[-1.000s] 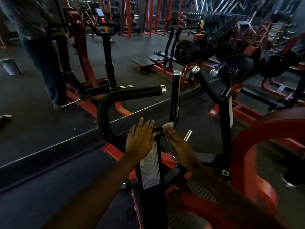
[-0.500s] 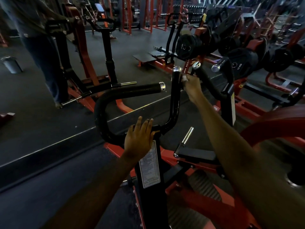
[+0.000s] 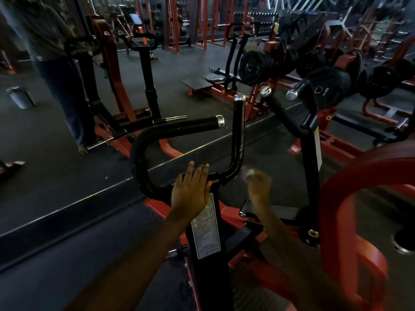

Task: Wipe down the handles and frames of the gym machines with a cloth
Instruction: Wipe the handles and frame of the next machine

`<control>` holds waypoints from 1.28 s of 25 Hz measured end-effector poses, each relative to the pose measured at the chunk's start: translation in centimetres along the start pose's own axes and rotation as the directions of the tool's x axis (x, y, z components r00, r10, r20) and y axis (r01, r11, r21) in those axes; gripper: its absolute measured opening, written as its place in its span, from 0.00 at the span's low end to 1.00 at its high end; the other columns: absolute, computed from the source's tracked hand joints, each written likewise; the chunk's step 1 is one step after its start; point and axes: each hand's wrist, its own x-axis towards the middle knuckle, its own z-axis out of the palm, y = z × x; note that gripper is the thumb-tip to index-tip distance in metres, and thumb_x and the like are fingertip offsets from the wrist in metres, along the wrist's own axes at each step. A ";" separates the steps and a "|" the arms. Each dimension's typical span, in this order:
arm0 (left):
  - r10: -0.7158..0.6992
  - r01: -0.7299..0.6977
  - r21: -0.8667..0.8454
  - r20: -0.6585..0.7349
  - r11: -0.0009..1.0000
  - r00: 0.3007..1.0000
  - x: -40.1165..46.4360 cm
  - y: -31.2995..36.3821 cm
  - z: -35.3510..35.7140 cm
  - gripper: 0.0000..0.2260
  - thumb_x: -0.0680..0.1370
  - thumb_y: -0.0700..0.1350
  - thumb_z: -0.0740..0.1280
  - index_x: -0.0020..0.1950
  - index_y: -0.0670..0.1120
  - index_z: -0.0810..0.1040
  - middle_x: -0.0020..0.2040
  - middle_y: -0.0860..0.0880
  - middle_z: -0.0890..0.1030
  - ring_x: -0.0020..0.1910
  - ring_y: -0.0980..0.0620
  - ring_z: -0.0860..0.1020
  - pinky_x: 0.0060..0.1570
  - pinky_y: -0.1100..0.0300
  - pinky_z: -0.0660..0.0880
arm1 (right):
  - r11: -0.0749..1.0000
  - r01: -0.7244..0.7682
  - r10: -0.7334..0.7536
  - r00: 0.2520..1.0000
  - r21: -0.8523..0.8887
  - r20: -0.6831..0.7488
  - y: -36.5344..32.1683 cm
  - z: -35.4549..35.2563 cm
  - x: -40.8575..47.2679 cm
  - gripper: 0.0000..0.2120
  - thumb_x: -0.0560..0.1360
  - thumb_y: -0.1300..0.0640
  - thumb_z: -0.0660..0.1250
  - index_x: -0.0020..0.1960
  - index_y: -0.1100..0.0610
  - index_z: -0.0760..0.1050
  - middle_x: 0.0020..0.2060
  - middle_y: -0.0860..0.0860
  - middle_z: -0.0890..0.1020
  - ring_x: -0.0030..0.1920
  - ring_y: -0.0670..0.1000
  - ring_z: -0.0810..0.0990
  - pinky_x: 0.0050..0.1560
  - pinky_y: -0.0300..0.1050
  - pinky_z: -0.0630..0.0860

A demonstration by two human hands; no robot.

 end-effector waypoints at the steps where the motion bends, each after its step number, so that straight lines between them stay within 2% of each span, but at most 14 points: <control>1: -0.001 0.001 0.006 0.000 1.000 1.000 0.0 0.0 0.0 0.24 0.82 0.52 0.49 0.69 0.42 0.73 0.63 0.44 0.78 0.67 0.41 0.72 0.53 0.48 0.76 | 0.994 0.103 -0.105 0.991 -0.029 -0.079 -1.4 0.0 1.9 0.07 0.76 0.66 0.63 0.47 0.68 0.79 0.36 0.52 0.83 0.37 0.39 0.79 0.41 0.36 0.76; 2: -0.002 0.002 0.010 0.003 1.000 1.000 0.0 0.0 0.0 0.24 0.82 0.52 0.49 0.69 0.42 0.73 0.63 0.44 0.78 0.67 0.41 0.72 0.53 0.48 0.76 | 0.967 0.230 -0.244 0.961 -0.114 -0.131 -3.8 0.3 4.0 0.08 0.77 0.65 0.63 0.52 0.67 0.78 0.43 0.55 0.83 0.42 0.39 0.80 0.46 0.34 0.76; 4: -0.001 0.001 0.010 0.012 1.000 1.000 0.0 0.0 0.0 0.24 0.83 0.52 0.46 0.69 0.42 0.73 0.63 0.44 0.78 0.67 0.41 0.72 0.53 0.48 0.76 | 0.887 0.395 -0.405 0.914 -0.241 0.008 -9.0 1.9 8.4 0.11 0.79 0.63 0.60 0.59 0.62 0.76 0.53 0.53 0.81 0.52 0.43 0.79 0.55 0.35 0.75; 7: -0.001 0.001 0.004 0.009 1.000 1.000 -0.1 0.0 0.1 0.26 0.84 0.52 0.42 0.69 0.42 0.73 0.63 0.44 0.79 0.67 0.41 0.73 0.51 0.48 0.76 | 0.828 0.471 -0.369 0.866 -0.305 0.338 -10.3 3.9 10.1 0.13 0.80 0.66 0.57 0.61 0.59 0.75 0.53 0.50 0.79 0.53 0.46 0.76 0.56 0.34 0.72; 10: 0.004 -0.004 -0.007 -0.019 1.000 1.000 0.0 0.0 0.0 0.24 0.83 0.51 0.47 0.68 0.41 0.74 0.62 0.43 0.79 0.66 0.40 0.74 0.50 0.48 0.76 | 0.753 0.578 -0.501 0.813 -0.315 0.295 -3.6 2.5 5.5 0.18 0.79 0.59 0.56 0.68 0.61 0.70 0.64 0.57 0.73 0.65 0.56 0.72 0.67 0.50 0.68; 13: 0.001 -0.001 -0.023 -0.025 1.000 1.000 0.1 0.0 0.0 0.26 0.83 0.52 0.44 0.68 0.41 0.74 0.62 0.43 0.79 0.66 0.41 0.73 0.50 0.48 0.77 | 0.769 0.525 -0.412 0.843 -0.365 0.344 2.8 1.4 -2.5 0.30 0.75 0.63 0.62 0.74 0.61 0.55 0.73 0.50 0.56 0.74 0.46 0.55 0.74 0.45 0.58; 16: -0.007 0.006 -0.043 -0.012 0.999 1.000 -0.1 0.1 0.0 0.28 0.84 0.53 0.40 0.68 0.41 0.74 0.62 0.43 0.79 0.67 0.41 0.73 0.51 0.48 0.77 | 0.759 0.594 -0.561 0.805 -0.266 0.196 4.2 0.9 -4.3 0.23 0.77 0.63 0.59 0.70 0.67 0.63 0.70 0.61 0.67 0.71 0.54 0.65 0.70 0.49 0.66; 18: -0.003 0.003 -0.040 -0.013 0.999 1.000 0.1 0.0 -0.2 0.26 0.83 0.52 0.44 0.68 0.41 0.74 0.62 0.43 0.79 0.67 0.40 0.73 0.52 0.47 0.77 | 0.885 0.450 -0.465 0.872 -0.123 -0.152 1.2 1.3 0.3 0.19 0.78 0.57 0.59 0.64 0.69 0.71 0.59 0.61 0.78 0.61 0.54 0.77 0.62 0.50 0.74; 19: 0.001 -0.001 -0.040 -0.015 0.999 1.000 0.2 0.0 -0.2 0.25 0.83 0.52 0.46 0.68 0.41 0.74 0.62 0.43 0.79 0.67 0.41 0.73 0.52 0.47 0.77 | 0.952 0.305 -0.299 0.930 -0.005 -0.213 -1.6 1.5 3.0 0.18 0.78 0.57 0.60 0.62 0.68 0.74 0.54 0.59 0.81 0.55 0.51 0.80 0.57 0.49 0.76; 22: -0.003 0.003 -0.030 -0.026 1.000 1.000 0.0 -0.1 0.0 0.25 0.83 0.52 0.45 0.68 0.41 0.74 0.62 0.44 0.79 0.67 0.41 0.73 0.53 0.46 0.77 | 0.990 -0.013 0.004 0.998 0.142 0.063 -5.0 2.0 6.8 0.13 0.77 0.65 0.61 0.60 0.64 0.76 0.45 0.52 0.82 0.44 0.46 0.81 0.44 0.39 0.77; 25: -0.006 0.005 -0.040 -0.025 0.999 1.000 0.0 -0.1 0.3 0.27 0.84 0.52 0.42 0.68 0.42 0.74 0.62 0.44 0.79 0.67 0.41 0.72 0.53 0.46 0.76 | 0.955 -0.197 0.189 0.980 0.222 0.059 -2.8 1.7 2.5 0.15 0.77 0.69 0.57 0.60 0.63 0.75 0.44 0.53 0.81 0.40 0.46 0.79 0.33 0.32 0.75; 28: -0.006 0.006 -0.031 -0.026 0.999 1.000 0.1 0.0 0.2 0.24 0.82 0.52 0.47 0.68 0.42 0.74 0.62 0.44 0.79 0.68 0.41 0.72 0.53 0.47 0.76 | 0.833 -0.467 0.409 0.881 0.298 0.236 1.1 2.6 -2.5 0.15 0.76 0.69 0.55 0.57 0.61 0.76 0.48 0.57 0.80 0.44 0.51 0.79 0.40 0.38 0.76; 30: -0.004 0.003 -0.029 -0.033 1.000 0.999 0.0 0.0 0.2 0.24 0.82 0.52 0.48 0.68 0.42 0.73 0.63 0.44 0.79 0.68 0.42 0.72 0.54 0.47 0.76 | 0.799 -0.478 0.428 0.878 0.364 0.214 1.8 3.2 -4.3 0.18 0.75 0.72 0.53 0.61 0.64 0.73 0.50 0.58 0.79 0.48 0.53 0.79 0.47 0.43 0.75; 32: 0.000 -0.001 -0.036 -0.045 0.999 0.999 0.0 -0.1 0.5 0.24 0.81 0.52 0.49 0.68 0.43 0.73 0.63 0.44 0.79 0.68 0.42 0.72 0.54 0.47 0.76 | 0.896 -0.292 0.315 0.949 0.335 -0.015 0.7 2.9 -4.9 0.15 0.77 0.71 0.55 0.61 0.66 0.73 0.48 0.56 0.80 0.46 0.51 0.80 0.44 0.37 0.77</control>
